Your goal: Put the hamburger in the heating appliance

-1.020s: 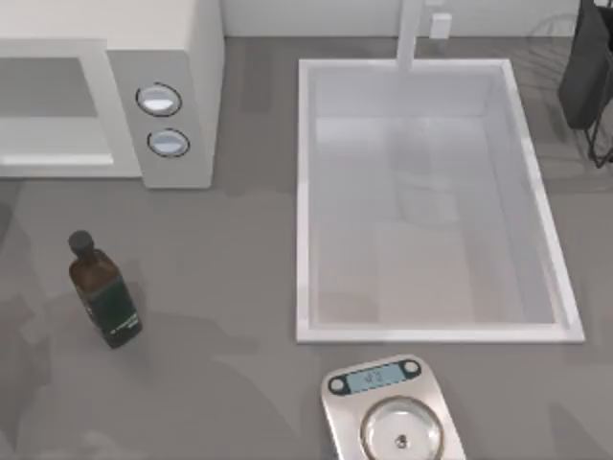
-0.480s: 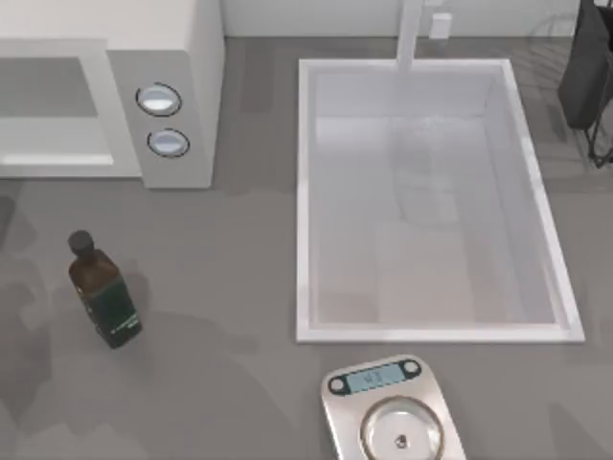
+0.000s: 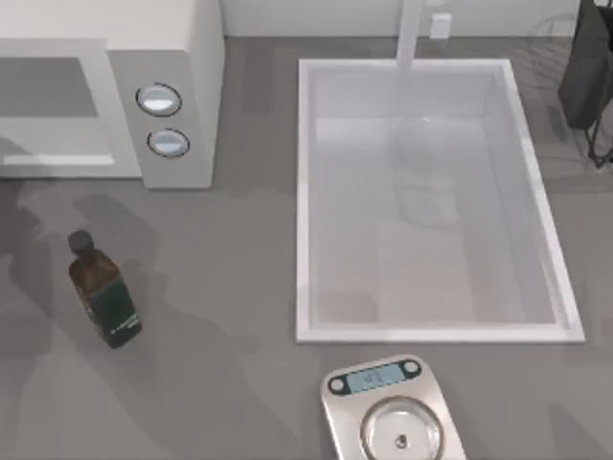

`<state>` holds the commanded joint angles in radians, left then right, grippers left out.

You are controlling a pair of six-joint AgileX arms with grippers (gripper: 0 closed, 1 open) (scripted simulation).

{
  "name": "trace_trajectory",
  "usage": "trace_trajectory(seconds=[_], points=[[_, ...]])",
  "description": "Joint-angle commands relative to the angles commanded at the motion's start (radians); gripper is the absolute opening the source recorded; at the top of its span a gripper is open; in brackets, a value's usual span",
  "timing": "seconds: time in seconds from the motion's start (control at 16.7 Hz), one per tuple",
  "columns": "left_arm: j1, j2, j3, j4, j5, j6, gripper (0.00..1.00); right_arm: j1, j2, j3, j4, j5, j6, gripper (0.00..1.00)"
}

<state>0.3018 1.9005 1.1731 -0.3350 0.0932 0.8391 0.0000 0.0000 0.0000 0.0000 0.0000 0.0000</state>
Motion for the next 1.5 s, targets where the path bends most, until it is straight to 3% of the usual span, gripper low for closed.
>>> trace_trajectory(seconds=[0.36, 0.66, 0.9, 1.26, 1.5], points=[[-0.069, 0.131, -0.108, 0.674, 0.059, -0.388, 0.00, 0.000, 0.000, 0.000, 0.000, 0.000, 0.000, 1.00], [-0.112, 0.207, -0.193, 1.052, 0.095, -0.656, 0.00, 0.000, 0.000, 0.000, 0.000, 0.000, 0.000, 1.00], [-0.128, 0.235, -0.228, 1.166, 0.107, -0.754, 0.00, 0.000, 0.000, 0.000, 0.000, 0.000, 0.000, 1.00], [-0.124, 0.233, -0.225, 1.165, 0.107, -0.753, 0.00, 0.000, 0.000, 0.000, 0.000, 0.000, 0.000, 1.00], [-0.132, 0.282, -0.127, 1.127, 0.101, -0.757, 0.00, 0.000, 0.000, 0.000, 0.000, 0.000, 0.000, 1.00]])
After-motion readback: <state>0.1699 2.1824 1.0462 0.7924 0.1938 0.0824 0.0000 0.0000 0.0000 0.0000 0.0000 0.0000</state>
